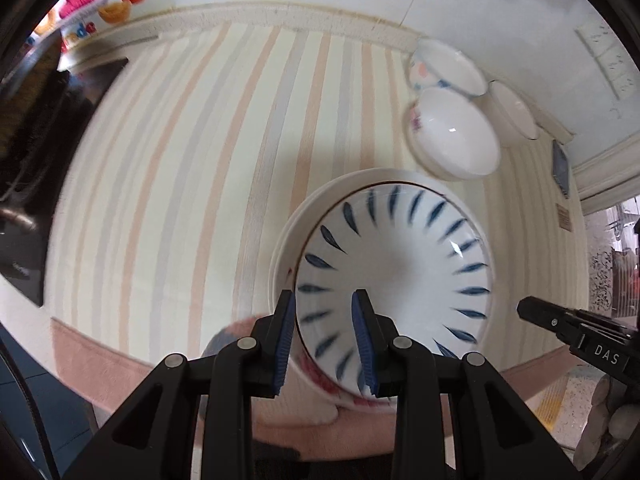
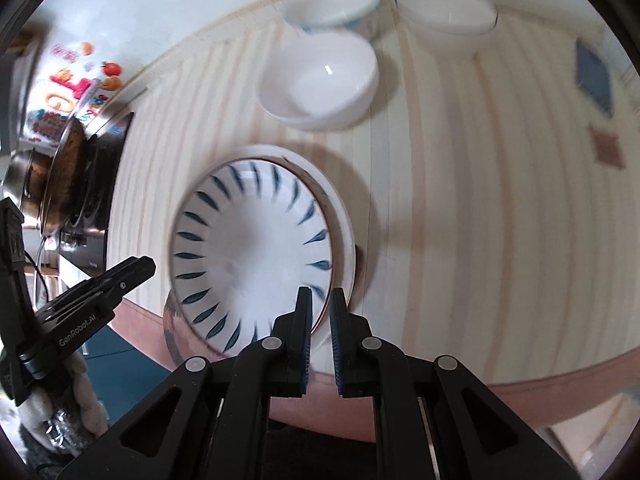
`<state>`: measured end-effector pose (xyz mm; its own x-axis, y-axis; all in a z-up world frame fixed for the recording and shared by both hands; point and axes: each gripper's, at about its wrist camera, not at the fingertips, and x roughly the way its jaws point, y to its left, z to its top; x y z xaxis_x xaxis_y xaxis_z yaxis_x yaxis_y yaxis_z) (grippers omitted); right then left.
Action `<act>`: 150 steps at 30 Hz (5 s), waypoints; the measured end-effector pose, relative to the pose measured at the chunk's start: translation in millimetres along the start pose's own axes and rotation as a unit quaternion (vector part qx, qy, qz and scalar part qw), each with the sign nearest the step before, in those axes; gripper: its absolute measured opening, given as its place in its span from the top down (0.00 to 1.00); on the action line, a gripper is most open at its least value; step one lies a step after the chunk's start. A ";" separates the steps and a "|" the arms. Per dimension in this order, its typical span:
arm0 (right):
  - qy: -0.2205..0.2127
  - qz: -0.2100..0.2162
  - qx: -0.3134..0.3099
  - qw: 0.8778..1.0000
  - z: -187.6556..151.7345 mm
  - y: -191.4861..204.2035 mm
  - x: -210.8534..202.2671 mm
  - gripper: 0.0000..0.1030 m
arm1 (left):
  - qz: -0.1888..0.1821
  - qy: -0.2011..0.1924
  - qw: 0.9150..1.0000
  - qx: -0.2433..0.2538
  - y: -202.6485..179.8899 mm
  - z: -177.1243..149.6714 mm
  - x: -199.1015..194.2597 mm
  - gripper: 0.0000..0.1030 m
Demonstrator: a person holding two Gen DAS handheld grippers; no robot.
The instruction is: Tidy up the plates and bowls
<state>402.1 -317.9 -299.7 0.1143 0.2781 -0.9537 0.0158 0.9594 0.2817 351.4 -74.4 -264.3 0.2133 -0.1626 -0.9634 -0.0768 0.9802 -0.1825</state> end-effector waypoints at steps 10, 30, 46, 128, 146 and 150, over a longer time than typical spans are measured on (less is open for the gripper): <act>-0.092 0.006 -0.013 0.996 -66.0 52.8 -114.3 0.89 | 0.004 -0.058 0.997 0.050 -25.7 -44.1 -99.2 0.74; -0.133 0.003 0.006 0.991 -118.3 69.1 -165.6 0.47 | -0.012 -0.106 0.991 0.077 -35.1 -64.2 -159.2 0.67; -0.074 0.021 0.067 0.995 76.4 -43.9 -38.7 0.43 | -0.009 -0.074 0.996 0.053 -57.9 98.2 -19.2 0.15; -0.040 0.096 0.188 0.977 41.8 -271.6 -80.4 0.50 | -0.095 0.000 0.990 0.102 -211.9 99.2 18.1 0.69; -0.044 0.063 0.106 0.991 255.3 -236.6 22.2 0.49 | -0.066 0.027 0.997 0.029 -235.2 224.2 118.9 0.68; -0.032 0.071 0.119 0.990 266.3 -239.3 42.4 0.51 | -0.050 0.043 0.997 0.047 -240.5 226.0 120.8 0.69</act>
<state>667.8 -548.3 -379.5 0.1939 0.3985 -0.8965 0.2281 0.8704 0.4362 615.7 -304.3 -292.4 0.1305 -0.2653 -0.9553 0.0335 0.9642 -0.2632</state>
